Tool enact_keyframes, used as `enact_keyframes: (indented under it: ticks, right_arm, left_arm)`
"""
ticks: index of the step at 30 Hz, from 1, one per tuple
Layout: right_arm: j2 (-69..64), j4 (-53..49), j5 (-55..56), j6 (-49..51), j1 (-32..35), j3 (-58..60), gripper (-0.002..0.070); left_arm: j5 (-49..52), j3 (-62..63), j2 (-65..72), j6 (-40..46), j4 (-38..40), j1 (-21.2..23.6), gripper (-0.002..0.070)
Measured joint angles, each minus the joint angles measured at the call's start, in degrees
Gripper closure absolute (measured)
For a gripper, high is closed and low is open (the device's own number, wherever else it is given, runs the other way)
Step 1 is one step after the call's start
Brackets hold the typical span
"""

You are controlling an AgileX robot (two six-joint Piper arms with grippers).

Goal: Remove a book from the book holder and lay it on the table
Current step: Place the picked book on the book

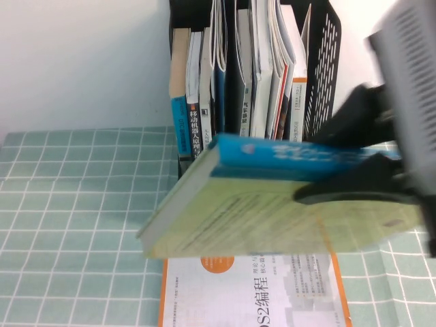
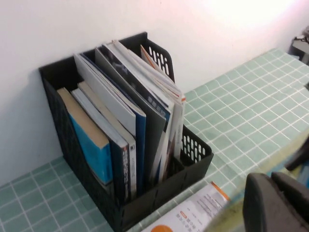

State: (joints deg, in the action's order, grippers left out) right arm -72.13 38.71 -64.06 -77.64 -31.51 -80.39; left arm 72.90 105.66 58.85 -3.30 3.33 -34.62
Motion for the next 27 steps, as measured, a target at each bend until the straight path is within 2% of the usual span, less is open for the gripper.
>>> enact_keyframes:
  ticks: [5,11,16,19,27]
  right_arm:
    - [-4.2,-15.2,12.1,5.4,-9.2,0.7,0.0461]
    - [-5.9,-26.1,24.3,10.1,-16.2,7.3,0.046]
    - [-6.1,-31.1,35.8,14.3,-19.7,17.3,0.046]
    - [-6.9,-37.5,40.8,19.8,-21.0,21.6,0.046]
    - [-10.8,-53.8,46.2,39.6,-21.9,22.6,0.046]
  left_arm:
    - [0.0,-8.2,-4.5,-1.5,0.7,0.0,0.0678]
    - [0.0,-18.5,-9.4,-3.4,0.9,0.0,0.0678]
    - [-0.3,-22.5,-12.7,-4.2,1.2,0.0,0.0678]
    - [-0.4,-23.2,-13.9,-4.5,1.6,0.0,0.0678]
    - [-0.5,-23.4,-14.7,-4.6,4.2,0.0,0.0678]
